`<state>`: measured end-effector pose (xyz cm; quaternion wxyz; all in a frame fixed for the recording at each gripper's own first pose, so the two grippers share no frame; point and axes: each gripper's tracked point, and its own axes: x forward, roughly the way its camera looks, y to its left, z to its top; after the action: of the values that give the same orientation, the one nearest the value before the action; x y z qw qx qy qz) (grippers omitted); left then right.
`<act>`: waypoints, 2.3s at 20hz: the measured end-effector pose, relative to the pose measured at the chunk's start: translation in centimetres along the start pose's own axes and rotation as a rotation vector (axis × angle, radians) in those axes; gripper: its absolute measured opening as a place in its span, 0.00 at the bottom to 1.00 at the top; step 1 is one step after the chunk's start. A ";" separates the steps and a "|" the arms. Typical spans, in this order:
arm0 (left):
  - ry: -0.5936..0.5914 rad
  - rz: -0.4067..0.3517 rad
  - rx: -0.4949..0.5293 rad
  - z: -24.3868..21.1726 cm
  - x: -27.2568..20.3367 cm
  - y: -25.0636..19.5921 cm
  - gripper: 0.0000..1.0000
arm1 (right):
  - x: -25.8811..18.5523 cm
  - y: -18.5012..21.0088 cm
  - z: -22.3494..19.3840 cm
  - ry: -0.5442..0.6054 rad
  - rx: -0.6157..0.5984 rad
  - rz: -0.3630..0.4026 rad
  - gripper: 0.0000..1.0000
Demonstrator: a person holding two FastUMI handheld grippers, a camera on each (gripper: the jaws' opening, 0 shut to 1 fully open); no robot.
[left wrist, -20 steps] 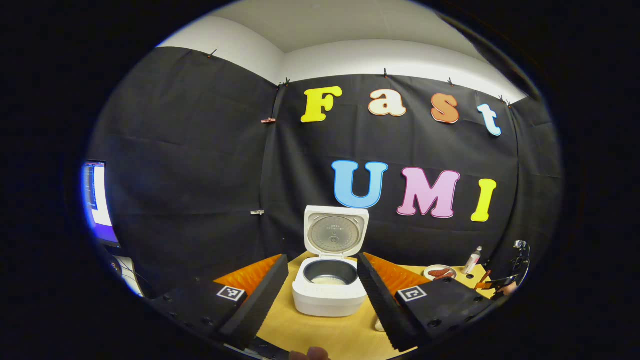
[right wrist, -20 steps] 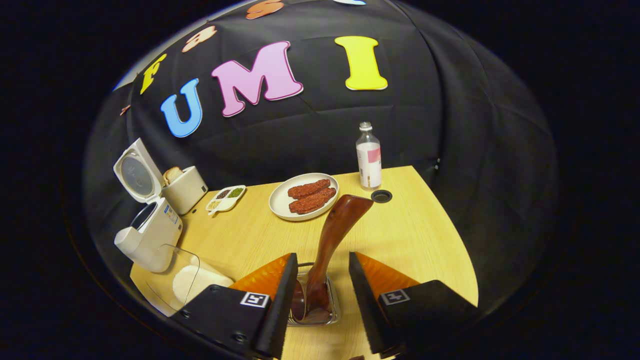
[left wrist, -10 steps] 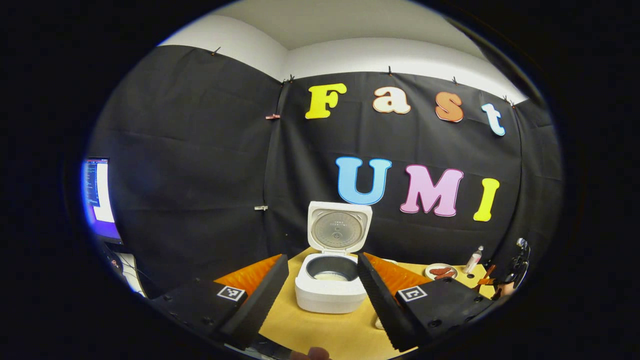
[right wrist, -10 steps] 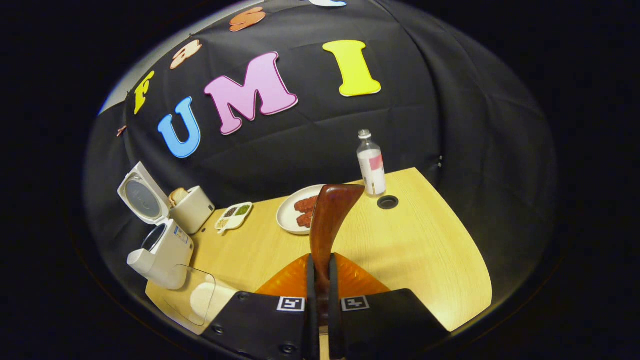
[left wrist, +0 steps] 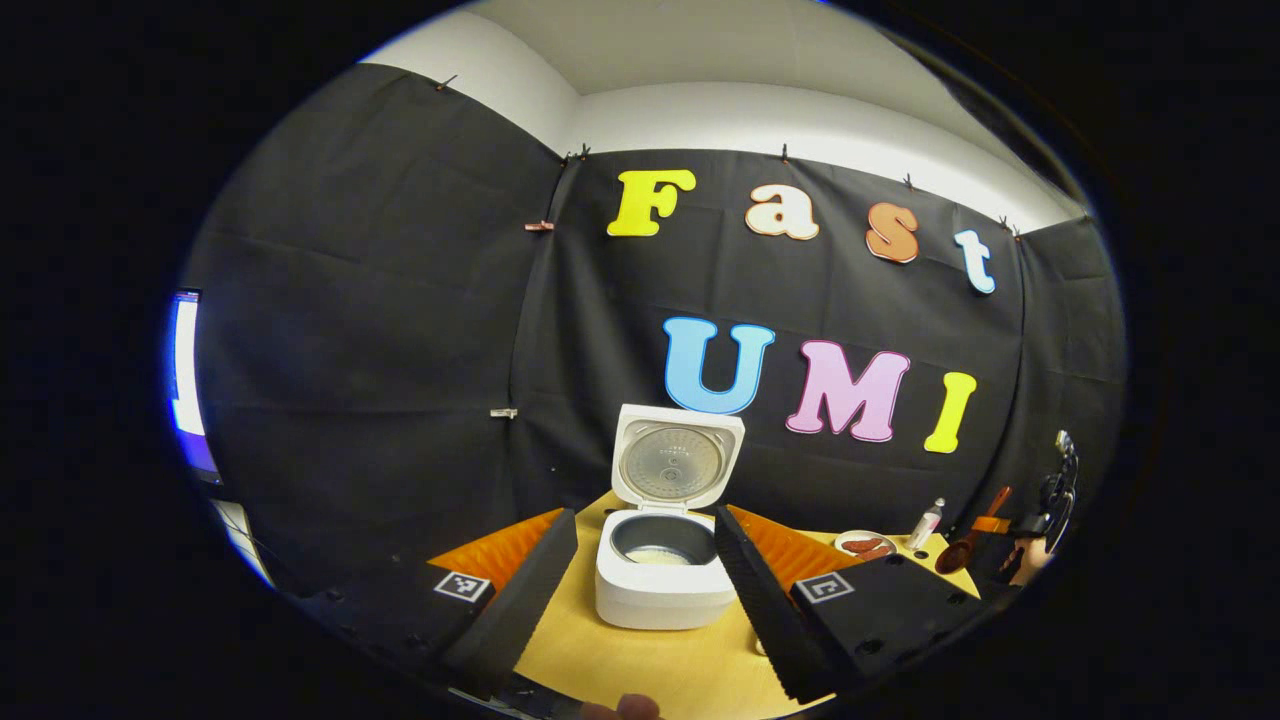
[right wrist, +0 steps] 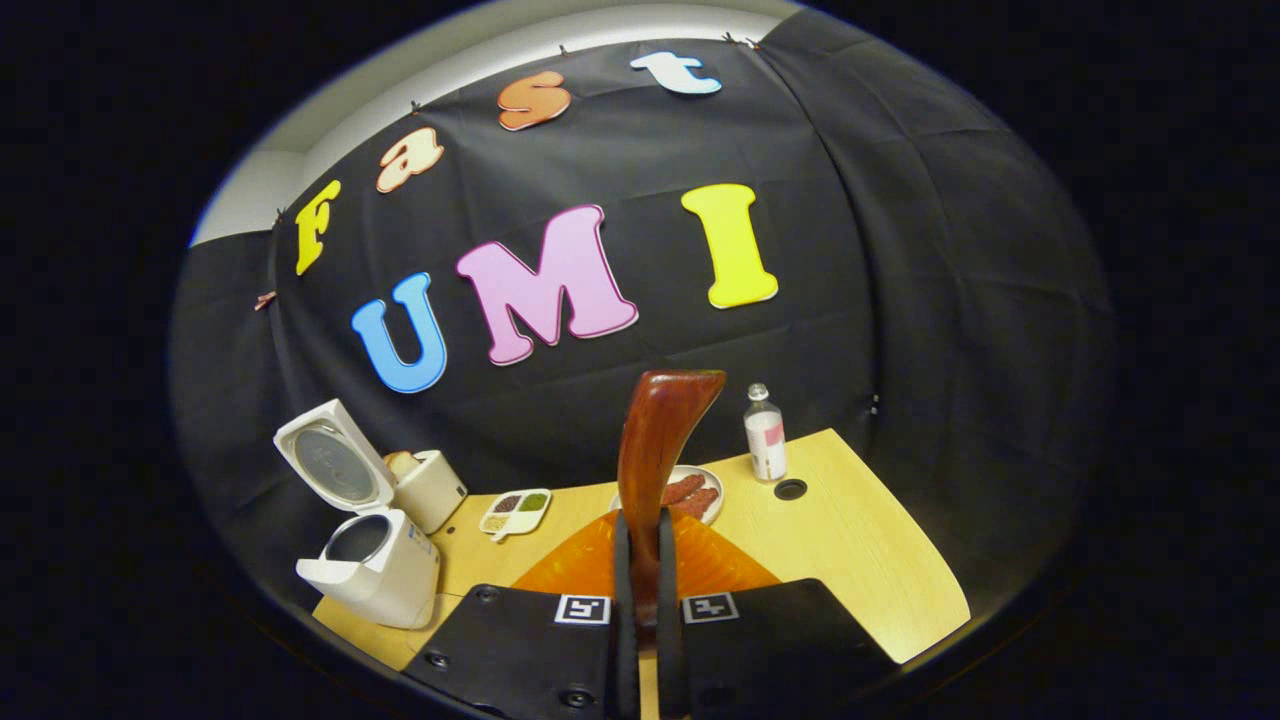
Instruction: Close the left gripper, press the button to open the rice cooker; take a wooden spoon from the chopstick holder with the right hand, scoop a spoonful of rice and pour it into the rice cooker, then put the wooden spoon back into the chopstick holder.
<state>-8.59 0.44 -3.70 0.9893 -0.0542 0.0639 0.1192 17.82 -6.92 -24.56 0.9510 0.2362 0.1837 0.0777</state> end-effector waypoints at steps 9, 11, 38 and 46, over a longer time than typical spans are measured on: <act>0.025 -0.125 0.006 -1.3 1.5 2.8 0.95 | -1.0 14.5 -7.8 0.056 -0.228 0.084 0.11; 0.036 -0.132 0.013 -1.7 1.8 3.6 0.95 | 0.2 15.8 -10.3 0.079 -0.328 0.071 0.12; 0.095 -0.039 0.061 -3.9 7.2 8.9 0.95 | 6.1 14.4 -25.5 0.239 0.274 -0.169 0.12; 0.074 -0.060 0.039 -2.9 6.1 7.4 0.95 | 3.8 11.9 -21.6 0.181 0.600 -0.147 0.11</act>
<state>-4.87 8.65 -8.11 0.9903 -0.0414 0.1009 0.0862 12.27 13.55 -37.81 0.8218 0.4843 0.2988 -0.0283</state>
